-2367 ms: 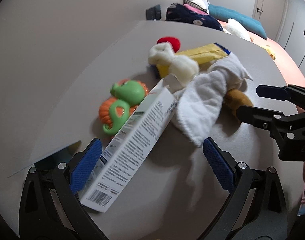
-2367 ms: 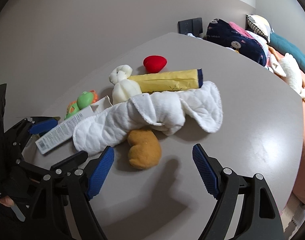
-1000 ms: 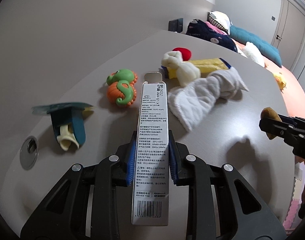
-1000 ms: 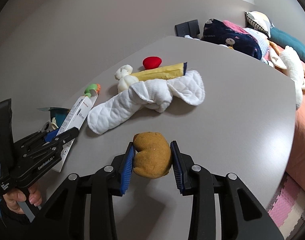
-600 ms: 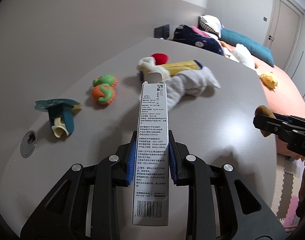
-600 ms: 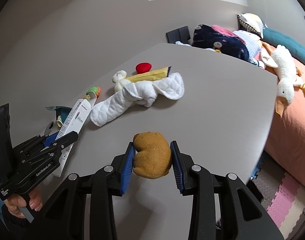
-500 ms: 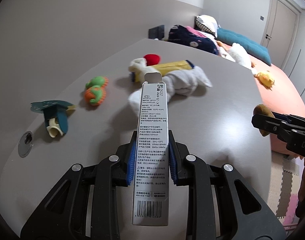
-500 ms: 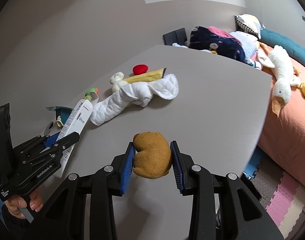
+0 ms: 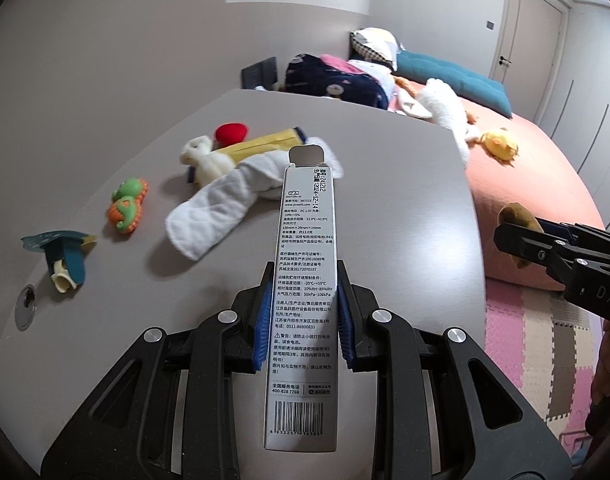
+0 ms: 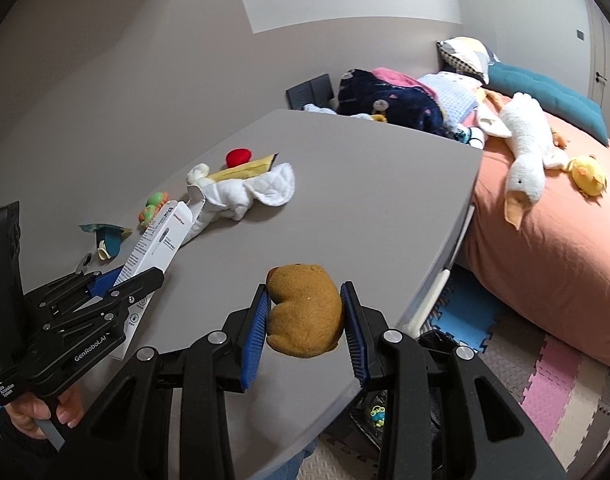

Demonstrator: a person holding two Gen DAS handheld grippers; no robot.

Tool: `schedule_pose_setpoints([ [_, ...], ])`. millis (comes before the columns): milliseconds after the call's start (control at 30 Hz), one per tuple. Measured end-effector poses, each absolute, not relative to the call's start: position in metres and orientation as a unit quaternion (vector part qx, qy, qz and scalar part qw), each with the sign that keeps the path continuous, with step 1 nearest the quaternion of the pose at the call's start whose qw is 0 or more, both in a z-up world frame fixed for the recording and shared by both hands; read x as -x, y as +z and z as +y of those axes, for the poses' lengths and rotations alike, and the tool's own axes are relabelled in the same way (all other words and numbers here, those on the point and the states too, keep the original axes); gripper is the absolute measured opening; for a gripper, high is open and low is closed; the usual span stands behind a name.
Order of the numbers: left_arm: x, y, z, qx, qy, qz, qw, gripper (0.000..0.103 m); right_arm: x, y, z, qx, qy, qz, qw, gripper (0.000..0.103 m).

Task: Collect trash
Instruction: 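Carry the white box and brown plush bear toward the black bin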

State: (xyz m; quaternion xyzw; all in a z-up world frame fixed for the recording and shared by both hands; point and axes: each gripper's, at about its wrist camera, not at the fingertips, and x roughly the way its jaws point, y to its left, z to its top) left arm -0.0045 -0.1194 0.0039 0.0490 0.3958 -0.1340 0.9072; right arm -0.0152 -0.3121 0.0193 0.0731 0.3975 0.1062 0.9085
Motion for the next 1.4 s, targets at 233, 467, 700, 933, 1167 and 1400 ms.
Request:
schedule_pose_setpoints([
  [233, 0.006, 0.003, -0.148, -0.058, -0.156, 0.398, 0.902, 0.027, 0.027, 0.022, -0.334, -0.075, 0.089, 0.393, 0.912, 0.038],
  [467, 0.006, 0.002, -0.179, -0.068, -0.185, 0.399, 0.895, 0.027, 0.037, 0.023, -0.356, -0.082, 0.069, 0.39, 0.914, 0.038],
  [700, 0.006, 0.0, -0.205, -0.074, -0.207, 0.403, 0.889, 0.027, 0.047, 0.022, -0.38, -0.092, 0.049, 0.388, 0.916, 0.038],
  [933, 0.007, -0.001, -0.228, -0.079, -0.23, 0.405, 0.881, 0.027, 0.057, 0.02, -0.406, -0.105, 0.028, 0.385, 0.916, 0.038],
  [1167, 0.01, -0.003, -0.255, -0.086, -0.254, 0.409, 0.872, 0.027, 0.066, 0.018, -0.433, -0.119, 0.005, 0.383, 0.916, 0.038],
  [1400, 0.017, -0.006, -0.287, -0.098, -0.28, 0.413, 0.861, 0.027, 0.075, 0.017, -0.46, -0.133, -0.019, 0.379, 0.916, 0.038],
])
